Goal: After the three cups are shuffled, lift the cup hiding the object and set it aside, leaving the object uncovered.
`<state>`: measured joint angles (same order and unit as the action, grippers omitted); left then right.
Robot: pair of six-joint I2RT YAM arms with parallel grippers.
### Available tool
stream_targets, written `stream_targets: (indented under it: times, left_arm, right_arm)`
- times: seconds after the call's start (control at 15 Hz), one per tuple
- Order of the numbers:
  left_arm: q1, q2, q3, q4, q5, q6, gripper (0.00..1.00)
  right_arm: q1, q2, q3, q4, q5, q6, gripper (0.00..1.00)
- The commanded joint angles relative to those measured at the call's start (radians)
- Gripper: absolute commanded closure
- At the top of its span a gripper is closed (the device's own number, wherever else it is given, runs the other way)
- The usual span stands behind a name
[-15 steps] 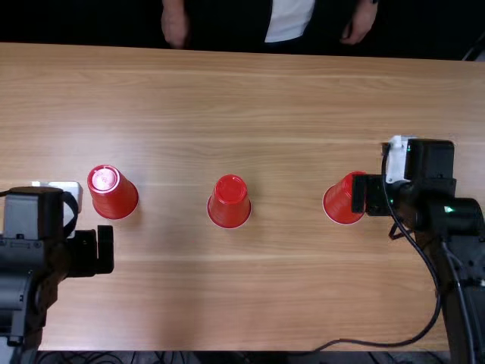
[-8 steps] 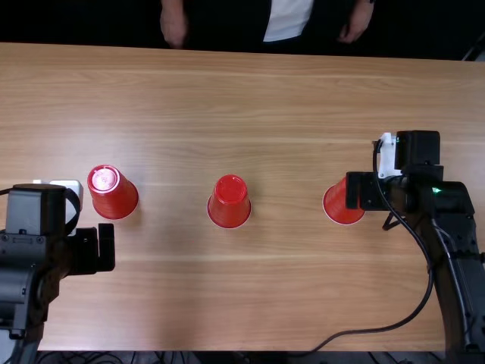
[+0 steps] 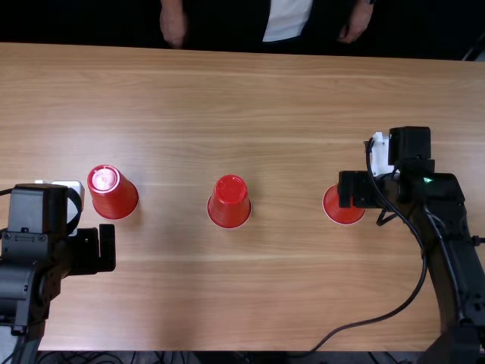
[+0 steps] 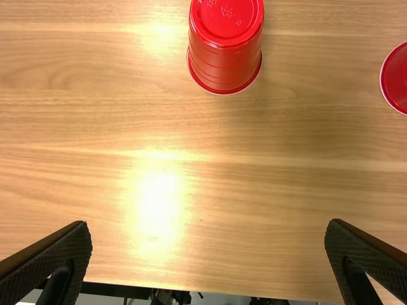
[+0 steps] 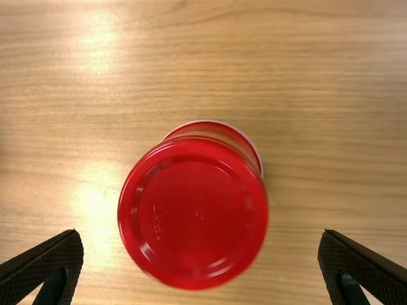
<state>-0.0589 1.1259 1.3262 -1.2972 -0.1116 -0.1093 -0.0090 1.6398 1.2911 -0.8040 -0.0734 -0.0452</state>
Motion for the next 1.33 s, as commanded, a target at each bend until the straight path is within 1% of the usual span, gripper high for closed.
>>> stream_targets:
  times: [0.0,0.2,0.4,0.6,0.67,0.73,0.8,0.87,0.93,1.07,1.13,1.27]
  left_arm:
    - [-0.004,0.005,-0.013,-0.001,0.003,-0.012,0.00]
    - [-0.004,0.005,-0.013,-0.001,0.003,-0.012,0.00]
    - [-0.004,0.005,-0.013,-0.001,0.003,-0.012,0.00]
    - [-0.002,0.006,-0.015,-0.001,0.003,-0.012,0.00]
    - [-0.002,0.006,-0.015,-0.001,0.003,-0.010,0.00]
    - [-0.002,0.006,-0.015,-0.001,0.003,-0.012,0.00]
    - [-0.002,0.006,-0.015,-0.001,0.003,-0.012,0.00]
    - [-0.002,0.006,-0.015,-0.001,0.003,-0.012,0.00]
    - [-0.002,0.006,-0.015,-0.001,0.003,-0.012,0.00]
    - [-0.002,0.006,-0.015,-0.001,0.003,-0.012,0.00]
    - [-0.002,0.006,-0.015,-0.001,0.003,-0.012,0.00]
    - [-0.002,0.006,-0.022,-0.001,0.003,-0.010,0.00]
  right_arm:
    - [-0.005,0.022,0.024,0.002,-0.028,0.008,0.00]
    - [-0.002,0.069,0.028,0.011,-0.028,0.008,0.00]
    - [0.000,0.107,0.025,0.094,-0.026,0.010,0.00]
    - [0.014,0.123,0.024,0.105,-0.026,0.010,0.01]
    - [0.015,0.135,0.020,0.100,-0.026,0.010,0.06]
    - [0.021,0.137,0.017,0.098,-0.026,0.010,0.15]
    - [0.021,0.138,0.016,0.098,-0.026,0.010,0.31]
    - [0.023,0.138,0.016,0.098,-0.026,0.008,0.44]
    - [0.026,0.140,0.016,0.105,-0.022,0.008,0.60]
    - [0.026,0.141,0.016,0.105,-0.020,0.008,0.86]
    - [0.029,0.140,0.016,0.102,-0.020,0.008,0.91]
    - [0.035,0.134,0.022,0.096,-0.020,0.010,0.94]
